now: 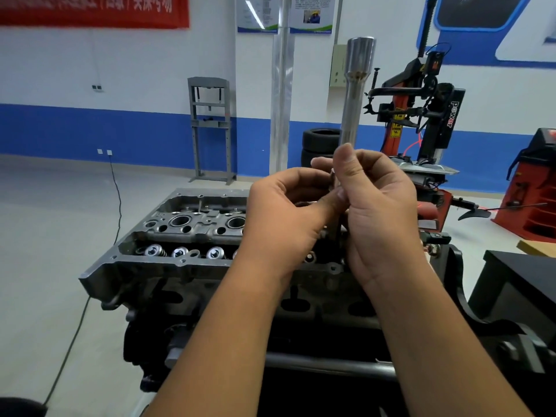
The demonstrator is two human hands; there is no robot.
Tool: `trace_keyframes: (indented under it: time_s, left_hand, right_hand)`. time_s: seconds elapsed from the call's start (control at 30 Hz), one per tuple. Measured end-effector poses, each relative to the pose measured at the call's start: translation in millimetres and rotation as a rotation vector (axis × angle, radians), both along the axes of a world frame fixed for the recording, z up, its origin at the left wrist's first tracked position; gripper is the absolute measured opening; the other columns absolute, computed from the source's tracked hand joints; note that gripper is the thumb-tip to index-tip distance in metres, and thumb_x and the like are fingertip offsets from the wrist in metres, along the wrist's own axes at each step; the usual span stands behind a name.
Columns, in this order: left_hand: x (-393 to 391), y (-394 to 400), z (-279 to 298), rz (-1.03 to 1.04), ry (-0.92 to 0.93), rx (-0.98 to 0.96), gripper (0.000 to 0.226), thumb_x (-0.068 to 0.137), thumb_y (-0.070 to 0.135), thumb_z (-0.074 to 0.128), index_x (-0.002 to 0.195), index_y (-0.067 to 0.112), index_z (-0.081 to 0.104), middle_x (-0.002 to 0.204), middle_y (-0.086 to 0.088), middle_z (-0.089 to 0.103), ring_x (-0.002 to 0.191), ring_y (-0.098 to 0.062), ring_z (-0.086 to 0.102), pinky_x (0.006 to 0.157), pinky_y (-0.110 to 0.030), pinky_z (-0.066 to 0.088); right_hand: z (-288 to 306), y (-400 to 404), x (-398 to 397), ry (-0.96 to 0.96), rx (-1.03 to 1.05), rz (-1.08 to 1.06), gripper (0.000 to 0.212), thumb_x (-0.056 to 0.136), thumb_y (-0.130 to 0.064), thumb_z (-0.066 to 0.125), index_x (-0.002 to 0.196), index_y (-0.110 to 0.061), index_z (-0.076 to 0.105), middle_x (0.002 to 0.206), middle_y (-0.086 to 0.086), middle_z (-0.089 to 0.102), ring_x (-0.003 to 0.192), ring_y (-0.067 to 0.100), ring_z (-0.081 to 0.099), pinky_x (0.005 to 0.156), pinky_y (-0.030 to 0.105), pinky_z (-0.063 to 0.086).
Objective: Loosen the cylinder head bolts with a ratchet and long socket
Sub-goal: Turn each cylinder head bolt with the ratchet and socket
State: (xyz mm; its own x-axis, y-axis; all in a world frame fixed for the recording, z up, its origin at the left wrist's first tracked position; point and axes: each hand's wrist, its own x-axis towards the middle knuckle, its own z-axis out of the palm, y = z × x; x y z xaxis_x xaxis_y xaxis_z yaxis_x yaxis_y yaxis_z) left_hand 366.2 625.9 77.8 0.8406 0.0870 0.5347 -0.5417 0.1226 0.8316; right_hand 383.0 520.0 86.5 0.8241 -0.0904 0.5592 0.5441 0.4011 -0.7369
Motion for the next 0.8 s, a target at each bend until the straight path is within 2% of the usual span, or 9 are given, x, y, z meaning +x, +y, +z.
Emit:
trace_keyframes:
  time_s: [0.1, 0.17, 0.23, 0.33, 0.4, 0.5, 0.6, 0.67, 0.8]
  left_hand:
    - [-3.1, 0.0, 1.2, -0.13, -0.009, 0.086, 0.021, 0.101, 0.009, 0.066, 0.119, 0.016, 0.075, 0.11, 0.002, 0.081, 0.107, -0.011, 0.075, 0.091, -0.024, 0.06]
    - [-5.2, -1.0, 1.8, -0.147, -0.017, 0.07, 0.022, 0.104, 0.006, 0.061, 0.114, 0.02, 0.075, 0.108, 0.003, 0.081, 0.105, -0.009, 0.076, 0.087, -0.02, 0.059]
    - [-6.0, -1.7, 1.6, -0.086, -0.027, 0.047, 0.021, 0.1, 0.003, 0.066, 0.106, 0.021, 0.075, 0.102, 0.004, 0.081, 0.097, -0.008, 0.077, 0.08, -0.017, 0.059]
    - [-3.6, -2.7, -1.1, 0.03, -0.031, 0.02, 0.02, 0.085, 0.006, 0.083, 0.101, 0.016, 0.076, 0.091, 0.003, 0.081, 0.084, -0.009, 0.078, 0.069, -0.017, 0.059]
    - [-1.9, -2.6, -2.5, 0.074, -0.048, 0.037, 0.021, 0.083, 0.007, 0.084, 0.101, 0.014, 0.076, 0.091, 0.003, 0.081, 0.085, -0.009, 0.078, 0.07, -0.017, 0.059]
    - [-1.8, -0.8, -3.5, -0.038, -0.073, 0.08, 0.017, 0.096, 0.007, 0.072, 0.107, 0.02, 0.077, 0.099, 0.005, 0.081, 0.095, -0.008, 0.077, 0.079, -0.018, 0.06]
    - [-2.8, 0.2, -3.1, -0.131, -0.074, 0.079, 0.022, 0.104, 0.005, 0.061, 0.11, 0.021, 0.075, 0.105, 0.005, 0.081, 0.103, -0.008, 0.076, 0.084, -0.017, 0.057]
    - [-2.0, -0.3, -3.3, -0.066, -0.068, 0.065, 0.02, 0.1, 0.004, 0.067, 0.106, 0.021, 0.075, 0.102, 0.006, 0.081, 0.099, -0.006, 0.076, 0.082, -0.016, 0.058]
    - [3.3, -2.6, -7.4, 0.169, -0.074, 0.046, 0.019, 0.081, 0.01, 0.088, 0.092, 0.019, 0.076, 0.084, 0.008, 0.079, 0.079, -0.007, 0.076, 0.067, -0.016, 0.058]
  right_hand:
    - [0.1, -0.1, 0.7, -0.015, -0.034, -0.037, 0.027, 0.082, -0.043, 0.073, 0.087, -0.017, 0.074, 0.097, 0.009, 0.076, 0.097, 0.029, 0.072, 0.088, 0.048, 0.061]
    - [0.0, 0.2, 0.8, 0.003, -0.062, -0.022, 0.033, 0.085, -0.047, 0.068, 0.088, -0.016, 0.076, 0.096, 0.011, 0.074, 0.096, 0.03, 0.071, 0.084, 0.043, 0.061]
    - [0.1, 0.3, 0.0, 0.021, -0.066, 0.017, 0.032, 0.085, -0.047, 0.067, 0.087, -0.017, 0.077, 0.095, 0.011, 0.074, 0.093, 0.028, 0.071, 0.08, 0.04, 0.06]
    - [0.3, 0.0, -1.0, 0.012, -0.028, 0.051, 0.022, 0.075, -0.044, 0.079, 0.082, -0.023, 0.075, 0.096, 0.011, 0.076, 0.091, 0.026, 0.074, 0.081, 0.042, 0.062]
    - [-0.3, -0.4, -0.4, -0.011, -0.037, 0.032, 0.019, 0.071, -0.043, 0.083, 0.078, -0.028, 0.074, 0.097, 0.013, 0.075, 0.091, 0.025, 0.073, 0.084, 0.045, 0.063]
    - [-2.2, -0.8, 1.7, -0.03, -0.055, 0.007, 0.021, 0.075, -0.045, 0.079, 0.081, -0.025, 0.075, 0.095, 0.01, 0.074, 0.091, 0.023, 0.072, 0.086, 0.044, 0.062]
    - [-2.1, -0.2, 3.0, -0.006, -0.067, 0.014, 0.03, 0.084, -0.046, 0.069, 0.086, -0.018, 0.077, 0.093, 0.012, 0.074, 0.092, 0.028, 0.071, 0.088, 0.048, 0.061]
    - [-1.0, 0.1, 3.1, 0.016, -0.057, 0.024, 0.029, 0.083, -0.047, 0.069, 0.084, -0.02, 0.078, 0.092, 0.01, 0.075, 0.091, 0.027, 0.072, 0.088, 0.048, 0.061]
    - [-0.7, -0.5, 1.8, 0.02, -0.039, 0.002, 0.035, 0.067, -0.043, 0.086, 0.086, -0.017, 0.071, 0.09, 0.009, 0.073, 0.084, 0.024, 0.072, 0.081, 0.047, 0.063]
